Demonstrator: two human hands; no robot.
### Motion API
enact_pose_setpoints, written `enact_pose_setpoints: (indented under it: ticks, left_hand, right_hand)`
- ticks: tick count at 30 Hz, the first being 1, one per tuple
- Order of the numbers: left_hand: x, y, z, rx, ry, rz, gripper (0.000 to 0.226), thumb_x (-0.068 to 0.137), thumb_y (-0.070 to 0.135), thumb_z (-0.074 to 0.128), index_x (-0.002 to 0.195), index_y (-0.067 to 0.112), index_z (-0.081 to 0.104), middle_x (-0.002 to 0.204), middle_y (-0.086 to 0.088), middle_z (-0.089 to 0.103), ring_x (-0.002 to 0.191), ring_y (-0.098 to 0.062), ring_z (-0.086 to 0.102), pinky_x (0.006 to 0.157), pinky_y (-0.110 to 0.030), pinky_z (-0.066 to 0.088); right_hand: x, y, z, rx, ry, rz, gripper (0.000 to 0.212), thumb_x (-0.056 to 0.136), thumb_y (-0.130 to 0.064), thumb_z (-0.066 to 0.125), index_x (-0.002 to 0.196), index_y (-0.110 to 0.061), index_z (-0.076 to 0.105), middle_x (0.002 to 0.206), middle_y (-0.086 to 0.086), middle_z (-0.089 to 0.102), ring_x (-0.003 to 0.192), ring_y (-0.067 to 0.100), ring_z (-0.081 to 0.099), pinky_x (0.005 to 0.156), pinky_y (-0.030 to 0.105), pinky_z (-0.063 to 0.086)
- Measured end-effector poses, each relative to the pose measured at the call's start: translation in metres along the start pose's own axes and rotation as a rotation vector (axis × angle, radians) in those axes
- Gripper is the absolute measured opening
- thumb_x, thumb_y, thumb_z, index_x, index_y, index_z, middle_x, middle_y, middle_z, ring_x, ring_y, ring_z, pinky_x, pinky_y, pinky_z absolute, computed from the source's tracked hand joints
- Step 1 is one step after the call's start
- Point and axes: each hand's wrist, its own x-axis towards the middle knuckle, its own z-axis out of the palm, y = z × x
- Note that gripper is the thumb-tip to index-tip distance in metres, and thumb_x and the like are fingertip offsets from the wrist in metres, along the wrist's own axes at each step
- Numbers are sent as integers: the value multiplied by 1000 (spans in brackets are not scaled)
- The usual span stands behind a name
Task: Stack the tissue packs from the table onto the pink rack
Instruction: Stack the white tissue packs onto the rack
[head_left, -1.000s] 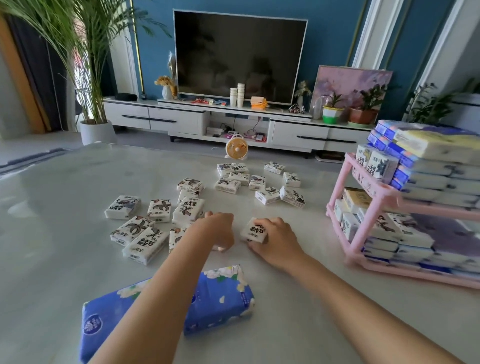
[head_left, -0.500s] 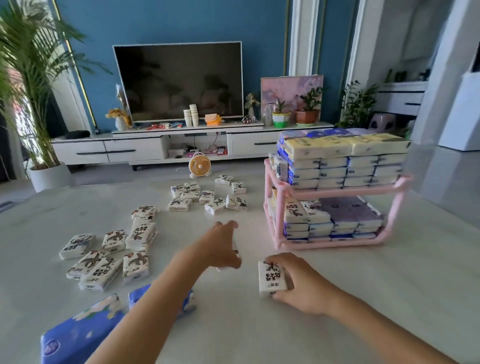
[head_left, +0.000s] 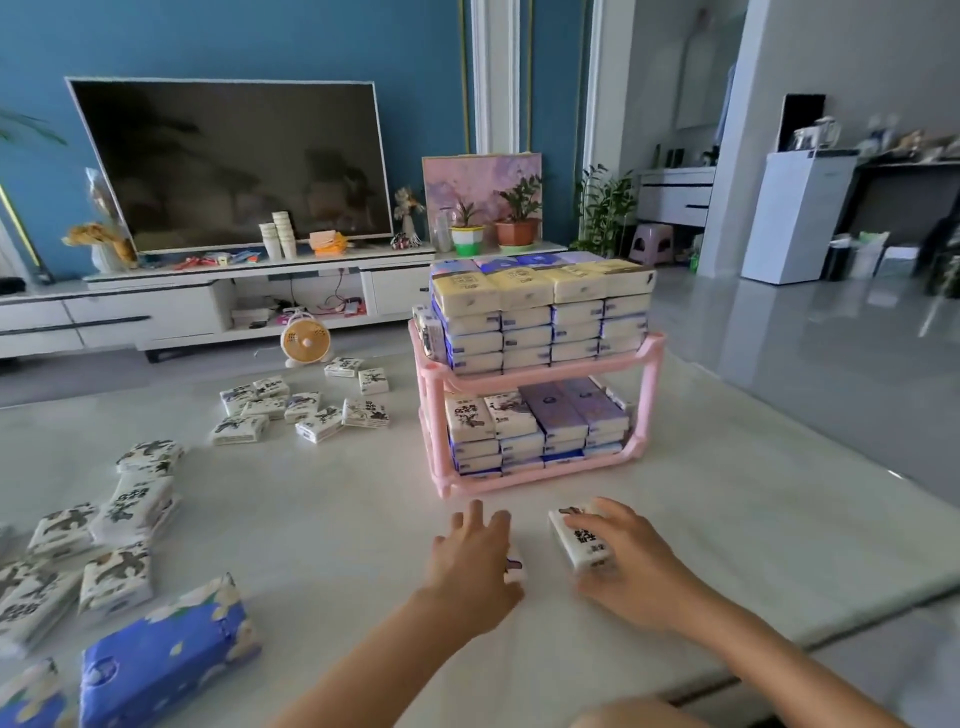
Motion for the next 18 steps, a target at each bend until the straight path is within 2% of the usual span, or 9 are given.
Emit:
enact_pose_setpoints:
  ticks: [2, 5, 7, 9, 11, 13, 15, 18]
  left_hand:
    - [-3, 4, -1, -4, 28, -136, 69, 82, 45, 61, 134, 14, 28, 135, -7, 31, 124, -26, 35, 95, -36, 39]
    - [-9, 10, 1, -93, 25, -313, 82, 77, 64, 57, 130, 8, 28, 128, -8, 37, 122, -25, 40, 91, -33, 42]
    - [-13, 14, 5, -158, 9, -393, 86, 75, 71, 52, 128, 6, 30, 126, -7, 41, 121, -24, 43, 91, -32, 42]
    - [-16, 19, 11, -135, 39, -429, 83, 75, 72, 50, 125, 8, 32, 125, -6, 43, 120, -22, 44, 89, -30, 42]
    - [-16, 23, 15, -62, 86, -431, 74, 79, 68, 48, 122, 10, 33, 122, -4, 43, 117, -21, 45, 85, -28, 42]
    - [-13, 27, 16, -29, 101, -428, 67, 83, 64, 46, 122, 10, 36, 121, -4, 44, 115, -21, 46, 81, -27, 42]
    - [-8, 28, 18, -29, 102, -426, 60, 86, 57, 44, 122, 9, 38, 121, -5, 45, 115, -22, 47, 80, -28, 42]
    - [-1, 28, 17, -76, 126, -434, 53, 87, 48, 44, 121, 8, 40, 120, -5, 47, 113, -24, 50, 78, -29, 40]
  right_hand:
    - [-5, -3, 6, -25, 69, 48, 64, 85, -43, 56, 142, -30, 31, 144, -1, 28, 132, 17, 29, 107, 24, 24]
    - [-9, -3, 18, -132, 201, 81, 70, 76, -62, 38, 138, -32, 31, 127, -4, 39, 117, 16, 38, 96, 25, 30]
    - [-9, -4, 25, -166, 271, 107, 71, 69, -62, 30, 129, -29, 45, 109, -2, 50, 102, 21, 49, 86, 31, 38]
    - [-8, 1, 32, -180, 364, 57, 58, 68, -54, 38, 110, -22, 61, 84, 0, 56, 77, 24, 58, 66, 34, 47]
    - [-8, 6, 34, -198, 428, 20, 48, 68, -48, 43, 99, -20, 65, 74, 0, 56, 64, 24, 58, 54, 32, 48]
    - [-8, 11, 33, -157, 418, 0, 48, 69, -47, 43, 102, -19, 65, 78, 1, 59, 68, 24, 59, 57, 32, 48]
    - [-10, 13, 28, -27, 425, -3, 52, 72, -49, 42, 107, -18, 63, 88, 2, 61, 78, 24, 57, 67, 32, 48]
    - [-4, 16, 10, 117, 569, -32, 47, 75, -47, 50, 104, -14, 65, 91, 4, 63, 80, 26, 56, 72, 28, 43]
